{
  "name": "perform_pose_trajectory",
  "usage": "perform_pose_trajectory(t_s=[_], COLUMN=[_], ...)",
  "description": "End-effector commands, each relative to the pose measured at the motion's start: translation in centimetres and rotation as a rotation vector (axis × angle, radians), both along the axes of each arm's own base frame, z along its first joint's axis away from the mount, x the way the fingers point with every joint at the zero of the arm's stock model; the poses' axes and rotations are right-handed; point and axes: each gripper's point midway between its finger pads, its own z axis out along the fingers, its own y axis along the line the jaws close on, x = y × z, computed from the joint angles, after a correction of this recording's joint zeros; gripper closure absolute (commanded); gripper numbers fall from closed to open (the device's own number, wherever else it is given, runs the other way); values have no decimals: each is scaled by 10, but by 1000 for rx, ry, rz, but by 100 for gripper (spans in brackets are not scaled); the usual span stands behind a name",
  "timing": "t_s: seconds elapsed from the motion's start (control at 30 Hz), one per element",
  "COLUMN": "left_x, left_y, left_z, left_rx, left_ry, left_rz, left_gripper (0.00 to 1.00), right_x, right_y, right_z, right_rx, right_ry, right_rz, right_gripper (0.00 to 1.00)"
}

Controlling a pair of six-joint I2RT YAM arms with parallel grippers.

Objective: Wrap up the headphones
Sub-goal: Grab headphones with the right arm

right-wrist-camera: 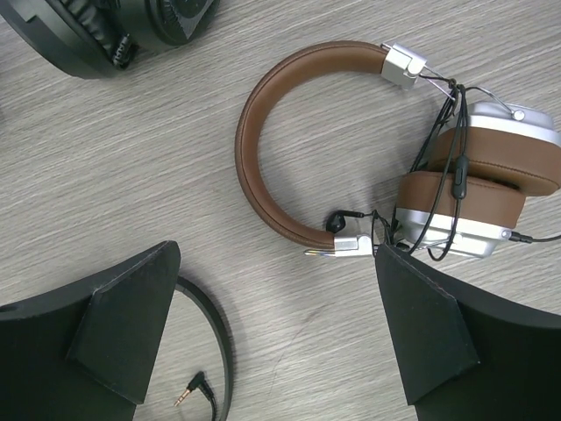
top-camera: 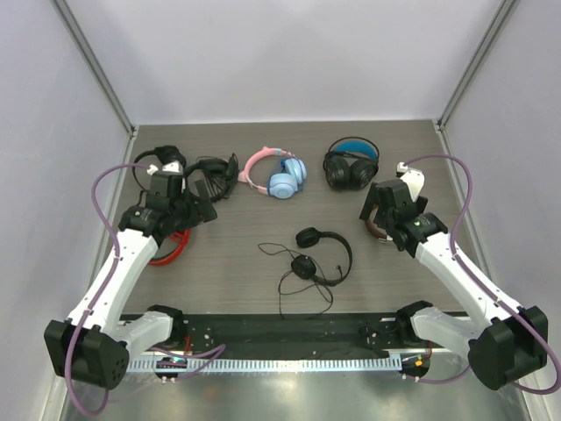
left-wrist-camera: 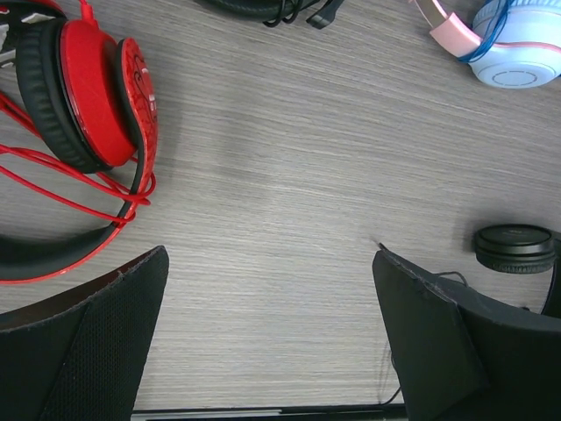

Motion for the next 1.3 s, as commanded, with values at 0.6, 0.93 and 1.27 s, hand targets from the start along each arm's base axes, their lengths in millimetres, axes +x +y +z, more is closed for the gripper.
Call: perform_pose_trajectory(t_s=[0.6,0.93,1.27], left_x=[-3,-11,-12], left_y=[3,-6,-15], left_z=[-12,-18,-20], left_rx=[-15,-21,-60], left_ry=[38,96,108], left_rz=[70,-16,-44], left_gripper=[0,0,0], right_x=[-6,-47,-63], right_y=[38,57,78], right_z=[-11,-67,-107], right_rx=[213,263,197], right_ry=[47,171,294], right_rz=[-108,-77,22], right_gripper=[0,11,39])
